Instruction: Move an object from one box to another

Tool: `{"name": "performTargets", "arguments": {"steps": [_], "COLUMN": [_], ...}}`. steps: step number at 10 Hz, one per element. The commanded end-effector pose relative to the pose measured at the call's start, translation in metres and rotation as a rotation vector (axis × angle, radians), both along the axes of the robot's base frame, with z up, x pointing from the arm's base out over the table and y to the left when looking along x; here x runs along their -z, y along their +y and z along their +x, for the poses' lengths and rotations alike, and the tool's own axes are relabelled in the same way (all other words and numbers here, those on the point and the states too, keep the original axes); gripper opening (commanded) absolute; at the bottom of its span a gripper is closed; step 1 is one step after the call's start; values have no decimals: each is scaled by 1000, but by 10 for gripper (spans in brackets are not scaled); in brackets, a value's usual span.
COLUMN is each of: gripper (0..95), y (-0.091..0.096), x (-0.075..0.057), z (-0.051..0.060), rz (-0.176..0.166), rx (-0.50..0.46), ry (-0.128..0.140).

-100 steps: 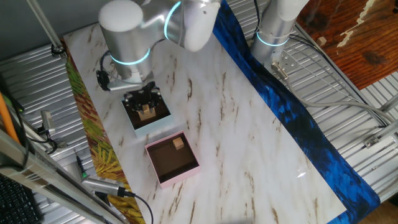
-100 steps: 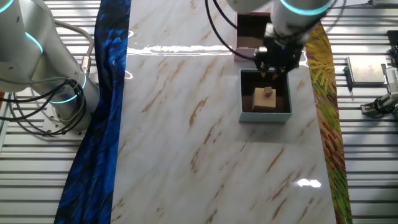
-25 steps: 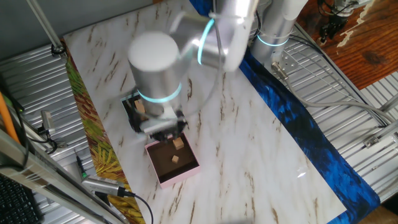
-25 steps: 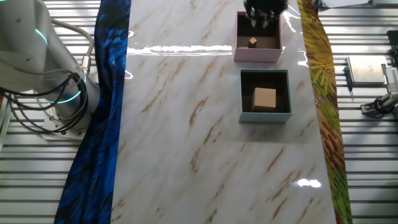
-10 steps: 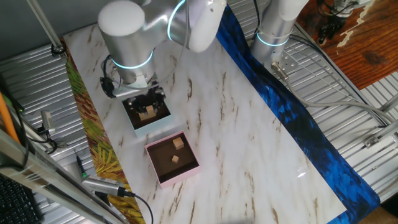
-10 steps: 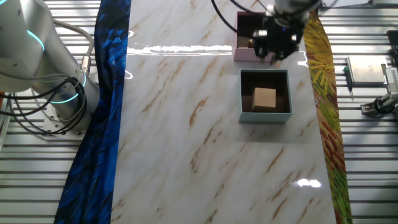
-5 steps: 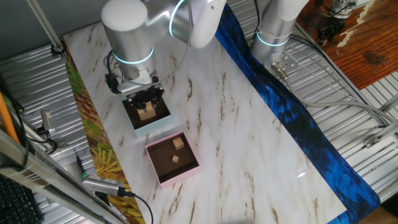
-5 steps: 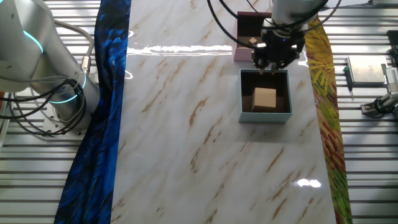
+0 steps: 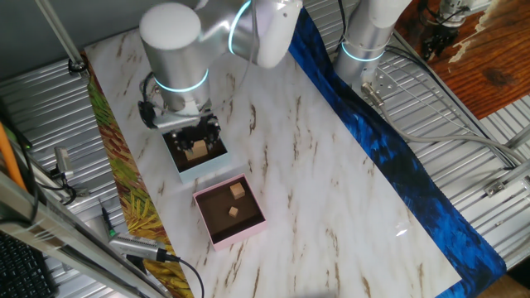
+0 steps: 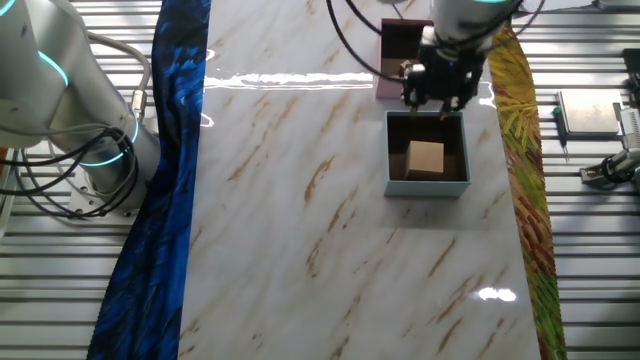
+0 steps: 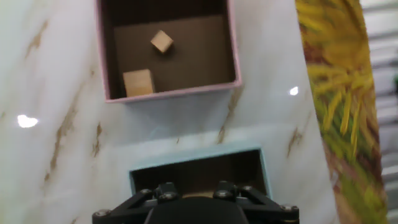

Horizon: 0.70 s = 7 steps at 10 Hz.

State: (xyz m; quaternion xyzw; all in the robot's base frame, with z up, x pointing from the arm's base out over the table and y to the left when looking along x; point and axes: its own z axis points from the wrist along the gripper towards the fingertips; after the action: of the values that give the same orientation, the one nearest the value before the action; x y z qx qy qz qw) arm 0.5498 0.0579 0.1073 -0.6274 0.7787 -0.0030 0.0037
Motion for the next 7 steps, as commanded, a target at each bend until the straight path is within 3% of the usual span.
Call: {"name": "performTargets", "arguments": {"steps": [1, 4, 7], "gripper": [380, 380, 380], "y": [-22, -45, -50], "x": [8, 15, 21], "z": [2, 9, 10], "rz": [7, 8, 7], "rx": [-1, -38, -55], "ry": [3, 2, 1]}}
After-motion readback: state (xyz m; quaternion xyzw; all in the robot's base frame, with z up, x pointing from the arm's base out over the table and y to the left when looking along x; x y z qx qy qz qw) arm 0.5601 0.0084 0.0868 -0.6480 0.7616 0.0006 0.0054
